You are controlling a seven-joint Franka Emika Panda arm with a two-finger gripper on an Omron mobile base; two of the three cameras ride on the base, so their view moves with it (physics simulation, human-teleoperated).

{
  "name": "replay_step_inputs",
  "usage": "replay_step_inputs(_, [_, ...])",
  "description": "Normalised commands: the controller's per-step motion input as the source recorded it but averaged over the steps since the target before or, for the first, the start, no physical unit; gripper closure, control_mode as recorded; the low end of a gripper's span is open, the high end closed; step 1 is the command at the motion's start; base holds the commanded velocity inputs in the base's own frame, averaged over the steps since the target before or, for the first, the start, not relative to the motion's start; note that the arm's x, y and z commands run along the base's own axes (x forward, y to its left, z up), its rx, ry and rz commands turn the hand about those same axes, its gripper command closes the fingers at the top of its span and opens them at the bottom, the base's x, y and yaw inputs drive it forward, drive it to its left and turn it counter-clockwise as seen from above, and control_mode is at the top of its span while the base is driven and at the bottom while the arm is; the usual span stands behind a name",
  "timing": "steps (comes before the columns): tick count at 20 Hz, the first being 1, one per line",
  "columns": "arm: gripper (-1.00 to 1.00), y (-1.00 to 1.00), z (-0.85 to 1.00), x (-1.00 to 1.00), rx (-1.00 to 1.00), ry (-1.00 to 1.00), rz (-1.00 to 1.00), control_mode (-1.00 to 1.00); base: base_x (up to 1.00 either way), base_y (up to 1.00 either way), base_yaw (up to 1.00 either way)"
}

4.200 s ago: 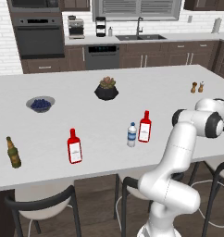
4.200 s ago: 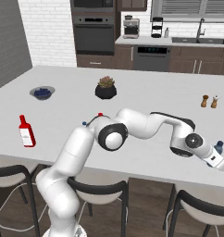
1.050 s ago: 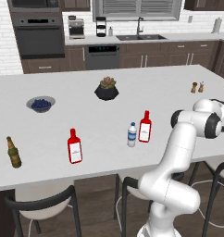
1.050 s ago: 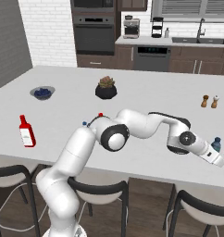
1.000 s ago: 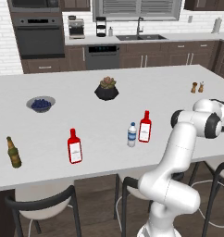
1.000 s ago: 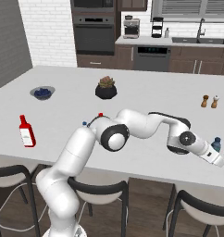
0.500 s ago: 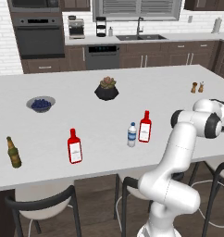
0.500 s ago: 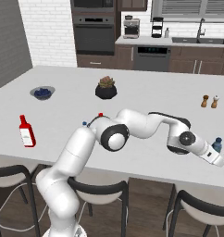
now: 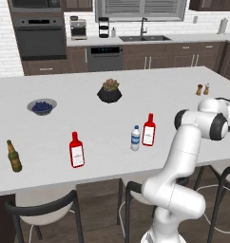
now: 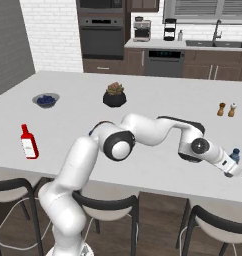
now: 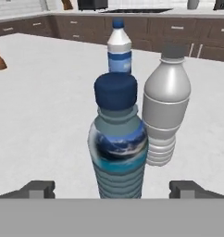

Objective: Move the plastic bottles in the middle to the plastics group, and the glass bottles in the middle to the glass group.

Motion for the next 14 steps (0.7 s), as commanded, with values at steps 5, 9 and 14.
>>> replay_step_inputs(5, [-1.00, 0.23, 0.58, -0.06, -0.01, -0.02, 0.00, -1.00, 0.00, 0.00, 0.00])
replay_step_inputs(9, [-1.00, 0.27, 0.58, -0.29, -0.02, 0.00, 0.00, -1.00, 0.00, 0.00, 0.00])
replay_step_inputs(14, [-1.00, 0.18, 0.59, -0.32, 0.00, -0.03, 0.04, -1.00, 0.00, 0.00, 0.00])
